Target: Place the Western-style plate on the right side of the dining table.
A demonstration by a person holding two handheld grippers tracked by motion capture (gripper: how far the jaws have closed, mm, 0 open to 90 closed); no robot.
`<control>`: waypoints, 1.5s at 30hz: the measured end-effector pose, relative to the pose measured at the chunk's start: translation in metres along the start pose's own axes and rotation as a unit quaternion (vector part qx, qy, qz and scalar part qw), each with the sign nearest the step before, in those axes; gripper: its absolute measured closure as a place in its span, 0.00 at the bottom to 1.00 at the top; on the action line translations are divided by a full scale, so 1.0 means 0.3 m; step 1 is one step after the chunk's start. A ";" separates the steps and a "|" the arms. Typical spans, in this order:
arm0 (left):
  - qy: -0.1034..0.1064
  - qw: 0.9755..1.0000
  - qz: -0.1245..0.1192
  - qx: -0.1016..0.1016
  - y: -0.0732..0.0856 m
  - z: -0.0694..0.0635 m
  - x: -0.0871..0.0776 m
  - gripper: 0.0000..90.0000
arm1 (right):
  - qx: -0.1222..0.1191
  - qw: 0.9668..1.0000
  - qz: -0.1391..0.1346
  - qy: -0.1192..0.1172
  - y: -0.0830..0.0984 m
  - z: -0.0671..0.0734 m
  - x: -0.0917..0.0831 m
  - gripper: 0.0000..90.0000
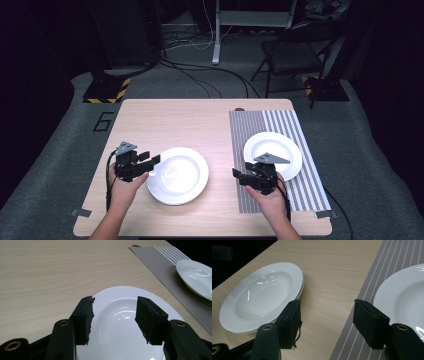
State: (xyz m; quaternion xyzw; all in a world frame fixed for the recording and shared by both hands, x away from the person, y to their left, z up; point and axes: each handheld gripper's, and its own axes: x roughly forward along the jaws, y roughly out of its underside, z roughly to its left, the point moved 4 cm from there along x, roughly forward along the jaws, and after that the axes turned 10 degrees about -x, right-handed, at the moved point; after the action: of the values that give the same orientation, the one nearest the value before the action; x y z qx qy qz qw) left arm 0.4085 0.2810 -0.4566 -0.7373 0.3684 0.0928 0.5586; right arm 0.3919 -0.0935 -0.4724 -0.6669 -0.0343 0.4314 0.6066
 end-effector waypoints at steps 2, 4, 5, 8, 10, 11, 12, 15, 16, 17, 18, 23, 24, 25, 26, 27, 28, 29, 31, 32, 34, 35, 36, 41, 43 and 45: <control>-0.003 1.000 0.002 -0.003 0.016 0.019 -0.008 0.52 | -0.010 1.000 0.001 -0.008 0.005 0.011 0.015 0.43; -0.004 1.000 0.002 -0.005 0.030 0.034 -0.013 0.51 | -0.017 1.000 0.003 -0.015 0.013 0.020 0.025 0.44; -0.006 1.000 0.002 -0.003 0.038 0.044 -0.014 0.51 | -0.017 1.000 0.005 -0.018 0.017 0.023 0.029 0.44; -0.009 1.000 -0.003 -0.003 0.060 0.071 -0.012 0.49 | -0.016 1.000 0.004 -0.022 0.032 0.022 0.039 0.45; -0.007 1.000 -0.005 -0.004 0.072 0.089 -0.005 0.49 | -0.013 1.000 0.008 -0.022 0.044 0.020 0.046 0.45; -0.007 1.000 -0.006 -0.005 0.076 0.095 -0.002 0.48 | -0.018 1.000 0.008 -0.021 0.048 0.018 0.049 0.45; -0.008 1.000 -0.003 -0.004 0.081 0.102 0.000 0.48 | -0.020 1.000 0.009 -0.021 0.050 0.017 0.051 0.45; -0.014 1.000 -0.006 0.006 0.098 0.124 0.016 0.46 | -0.029 0.999 0.009 -0.015 0.060 0.021 0.058 0.45; -0.016 1.000 -0.001 0.010 0.104 0.130 0.020 0.46 | -0.032 0.999 0.008 -0.014 0.066 0.023 0.064 0.45; -0.018 1.000 0.001 0.013 0.107 0.136 0.022 0.46 | -0.035 0.999 0.010 -0.013 0.071 0.024 0.068 0.45; -0.018 1.000 0.001 0.010 0.111 0.142 0.025 0.46 | -0.036 0.999 0.012 -0.012 0.076 0.025 0.072 0.45; -0.026 1.000 0.004 0.009 0.120 0.184 0.041 0.46 | -0.057 0.998 0.018 -0.001 0.102 0.031 0.089 0.45; -0.026 1.000 0.002 0.007 0.121 0.192 0.046 0.46 | -0.058 0.998 0.018 0.001 0.106 0.031 0.090 0.45; -0.028 1.000 0.006 0.006 0.123 0.199 0.048 0.46 | -0.059 0.998 0.017 0.002 0.110 0.028 0.092 0.45; -0.027 1.000 0.005 0.006 0.123 0.205 0.051 0.46 | -0.059 0.998 0.017 0.004 0.114 0.025 0.094 0.45; -0.028 1.000 0.000 0.004 0.123 0.210 0.054 0.46 | -0.056 0.998 0.018 0.002 0.120 0.022 0.095 0.45; -0.026 1.000 0.004 0.002 0.123 0.213 0.055 0.46 | -0.050 0.999 0.019 -0.001 0.125 0.020 0.097 0.45; -0.028 1.000 0.004 0.004 0.122 0.218 0.058 0.46 | -0.047 0.999 0.021 -0.001 0.131 0.016 0.098 0.45; -0.034 0.999 0.004 0.006 0.124 0.227 0.067 0.46 | -0.046 0.999 0.021 -0.001 0.139 0.014 0.104 0.45; -0.037 0.999 0.003 0.006 0.124 0.230 0.070 0.46 | -0.046 0.999 0.025 0.000 0.145 0.017 0.107 0.45; -0.040 0.999 0.009 0.005 0.126 0.238 0.074 0.46 | -0.057 0.998 0.027 0.000 0.150 0.022 0.113 0.45; -0.042 0.999 0.009 0.005 0.126 0.241 0.075 0.45 | -0.063 0.998 0.028 0.000 0.152 0.026 0.116 0.45; -0.042 0.999 0.008 0.004 0.125 0.243 0.075 0.45 | -0.065 0.997 0.030 -0.001 0.154 0.032 0.118 0.45; -0.053 0.999 0.003 0.002 0.123 0.261 0.078 0.44 | -0.083 0.996 0.035 -0.006 0.161 0.049 0.128 0.44; -0.056 0.998 0.007 0.000 0.124 0.270 0.078 0.44 | -0.082 0.996 0.036 -0.010 0.164 0.055 0.131 0.44; -0.059 0.998 0.008 -0.002 0.125 0.276 0.078 0.44 | -0.087 0.995 0.038 -0.011 0.168 0.058 0.136 0.44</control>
State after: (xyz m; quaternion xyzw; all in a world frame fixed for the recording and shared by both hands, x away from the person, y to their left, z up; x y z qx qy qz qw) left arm 0.4237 0.3406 -0.5274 -0.7288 0.3410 0.1412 0.5767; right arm 0.3826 -0.0698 -0.5347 -0.7130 -0.0530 0.4569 0.5292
